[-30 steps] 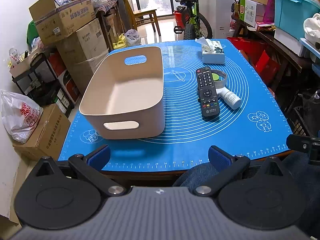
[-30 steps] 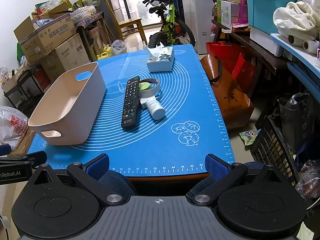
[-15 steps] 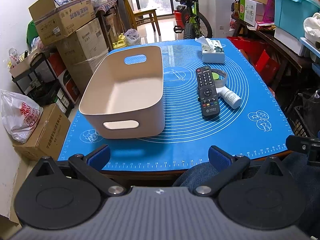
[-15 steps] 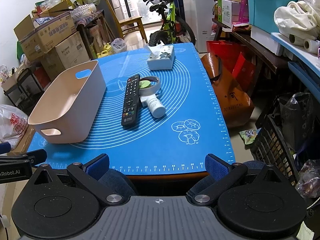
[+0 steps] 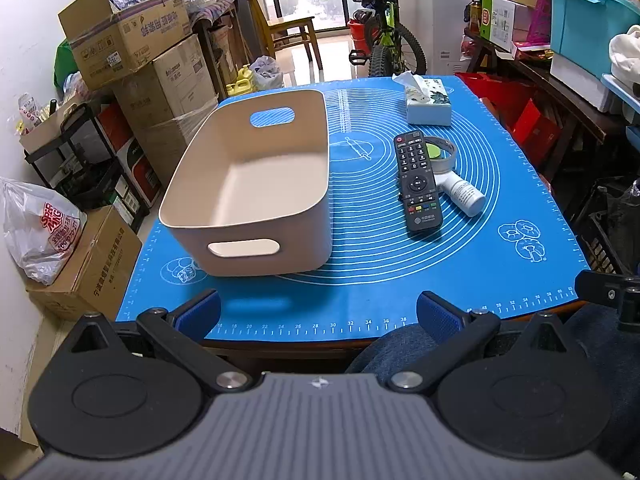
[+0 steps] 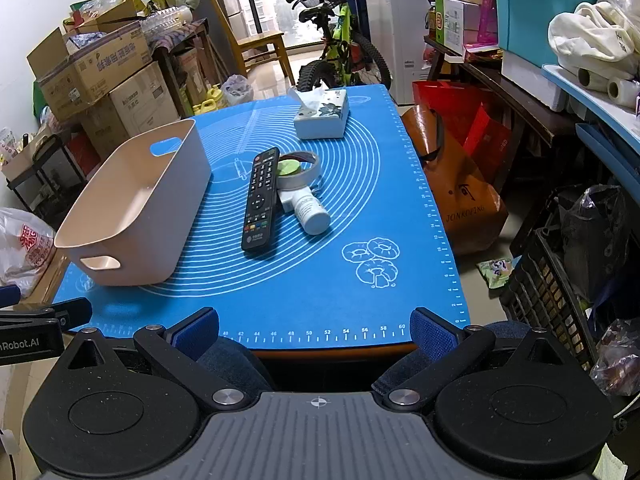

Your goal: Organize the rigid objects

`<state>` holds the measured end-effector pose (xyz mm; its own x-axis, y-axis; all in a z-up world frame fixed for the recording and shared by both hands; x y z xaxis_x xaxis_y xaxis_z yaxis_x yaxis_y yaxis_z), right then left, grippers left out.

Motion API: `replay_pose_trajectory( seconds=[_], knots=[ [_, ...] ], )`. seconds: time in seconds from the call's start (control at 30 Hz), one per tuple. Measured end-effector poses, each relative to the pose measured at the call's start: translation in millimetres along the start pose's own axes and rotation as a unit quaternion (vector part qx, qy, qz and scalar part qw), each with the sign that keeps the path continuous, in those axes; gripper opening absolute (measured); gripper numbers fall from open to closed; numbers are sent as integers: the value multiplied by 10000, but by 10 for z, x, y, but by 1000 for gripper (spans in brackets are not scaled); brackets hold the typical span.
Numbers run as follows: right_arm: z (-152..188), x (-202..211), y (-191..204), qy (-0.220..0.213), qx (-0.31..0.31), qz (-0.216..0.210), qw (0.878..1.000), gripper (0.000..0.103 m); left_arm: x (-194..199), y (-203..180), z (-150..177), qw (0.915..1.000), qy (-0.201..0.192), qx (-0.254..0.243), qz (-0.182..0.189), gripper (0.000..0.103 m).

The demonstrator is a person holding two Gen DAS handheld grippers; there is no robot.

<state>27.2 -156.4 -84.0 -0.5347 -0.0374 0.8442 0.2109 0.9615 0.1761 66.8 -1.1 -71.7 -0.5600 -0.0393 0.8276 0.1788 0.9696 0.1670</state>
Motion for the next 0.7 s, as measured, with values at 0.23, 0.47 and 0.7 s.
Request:
replay_pose_trajectory(
  seconds=[0.23, 0.47, 0.7],
  knots=[
    [0, 0, 4, 1, -3, 3, 10000, 101, 0, 1, -1, 10000, 0, 0, 0, 103],
    [-1, 0, 4, -2, -4, 5, 10000, 101, -1, 2, -1, 10000, 2, 2, -1, 103],
    [-2, -2, 7, 2, 2, 9, 10000, 101, -21, 36, 27, 10000, 15, 13, 3, 103]
  ],
)
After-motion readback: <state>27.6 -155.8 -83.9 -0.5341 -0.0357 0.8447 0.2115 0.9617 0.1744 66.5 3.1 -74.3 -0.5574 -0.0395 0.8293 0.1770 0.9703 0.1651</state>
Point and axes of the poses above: each gripper's, at about its wrist camera, not at the fingertips, and x roughly against the way its jaws point, y to its left, z to its underside, the point moved 10 cm from there along -x, roughly the way its jaws point, and after that the axes turned 9 degrees about y, right-handed, at the moved point
